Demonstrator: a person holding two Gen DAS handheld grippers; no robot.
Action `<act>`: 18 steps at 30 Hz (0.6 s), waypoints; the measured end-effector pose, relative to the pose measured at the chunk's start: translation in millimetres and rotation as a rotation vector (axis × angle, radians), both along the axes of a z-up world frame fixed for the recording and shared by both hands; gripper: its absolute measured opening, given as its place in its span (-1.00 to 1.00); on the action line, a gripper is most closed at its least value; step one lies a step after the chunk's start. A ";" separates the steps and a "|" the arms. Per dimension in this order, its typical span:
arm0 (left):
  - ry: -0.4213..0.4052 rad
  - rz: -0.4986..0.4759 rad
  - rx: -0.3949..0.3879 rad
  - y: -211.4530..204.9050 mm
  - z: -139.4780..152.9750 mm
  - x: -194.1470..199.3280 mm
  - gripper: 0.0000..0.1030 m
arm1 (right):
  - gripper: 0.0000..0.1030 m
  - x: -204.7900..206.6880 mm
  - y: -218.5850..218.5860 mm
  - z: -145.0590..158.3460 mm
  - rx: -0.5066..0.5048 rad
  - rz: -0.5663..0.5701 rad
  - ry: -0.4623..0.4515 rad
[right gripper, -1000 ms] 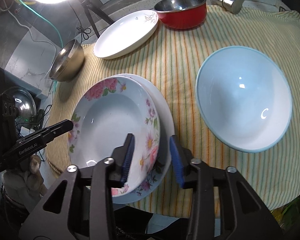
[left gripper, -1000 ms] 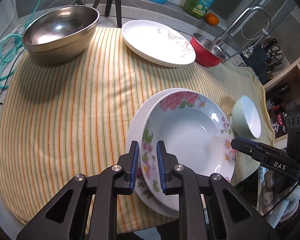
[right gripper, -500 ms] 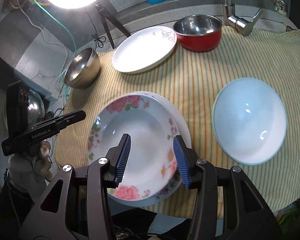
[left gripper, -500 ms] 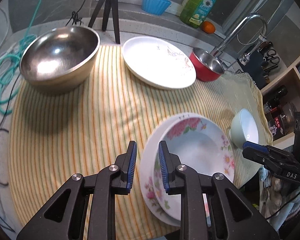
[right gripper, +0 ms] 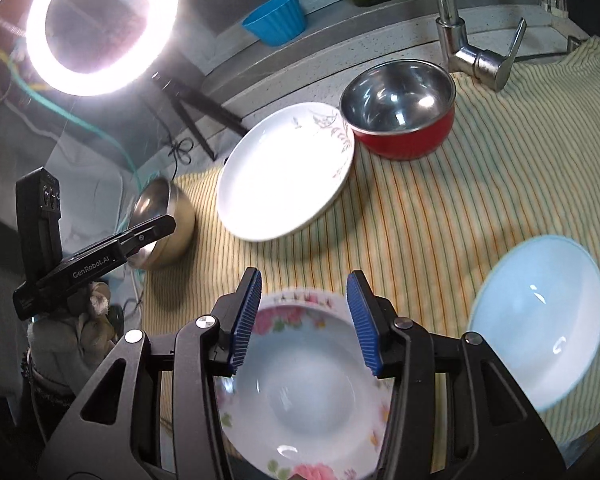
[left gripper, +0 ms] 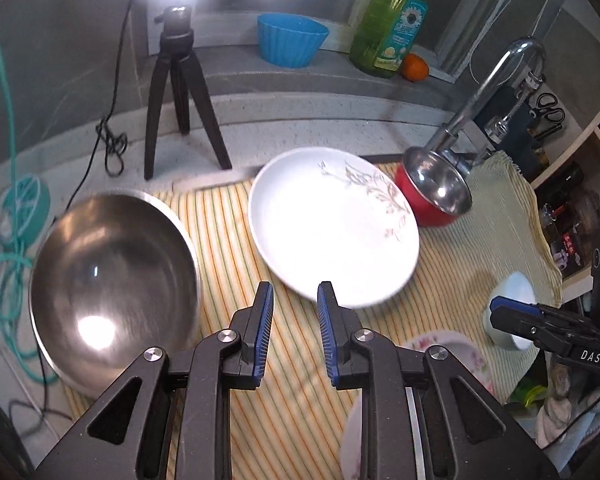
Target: Organize plates and bowls
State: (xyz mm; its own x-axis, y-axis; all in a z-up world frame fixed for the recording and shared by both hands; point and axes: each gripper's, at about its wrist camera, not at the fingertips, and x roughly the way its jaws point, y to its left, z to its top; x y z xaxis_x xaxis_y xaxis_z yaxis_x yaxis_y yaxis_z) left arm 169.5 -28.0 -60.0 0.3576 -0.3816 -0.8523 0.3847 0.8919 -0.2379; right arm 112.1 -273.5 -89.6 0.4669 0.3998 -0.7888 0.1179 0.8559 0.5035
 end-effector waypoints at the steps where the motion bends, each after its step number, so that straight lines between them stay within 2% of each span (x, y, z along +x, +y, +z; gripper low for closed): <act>1: 0.001 -0.004 0.000 -1.3 0.1 7.3 -0.59 | -0.10 5.9 -0.6 -2.5 0.003 -0.013 0.005; 9: 0.042 -0.023 0.022 -21.2 -14.5 67.8 -0.59 | -0.10 45.3 -1.7 -21.8 -0.009 -0.074 0.049; 13: 0.057 -0.031 0.055 -30.3 -26.0 89.8 -0.59 | -0.10 57.0 -5.4 -32.6 0.009 -0.102 0.071; 18: 0.089 -0.026 0.054 -38.8 -37.7 112.6 -0.59 | -0.10 68.1 -6.4 -43.0 0.018 -0.118 0.090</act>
State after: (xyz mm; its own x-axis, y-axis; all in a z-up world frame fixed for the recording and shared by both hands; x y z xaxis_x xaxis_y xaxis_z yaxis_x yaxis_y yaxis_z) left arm 282.0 -66.8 -97.7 0.2704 -0.3420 -0.9000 0.3872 0.8945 -0.2236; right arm 180.2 -279.9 -132.5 0.4391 0.3603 -0.8230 0.2630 0.8244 0.5012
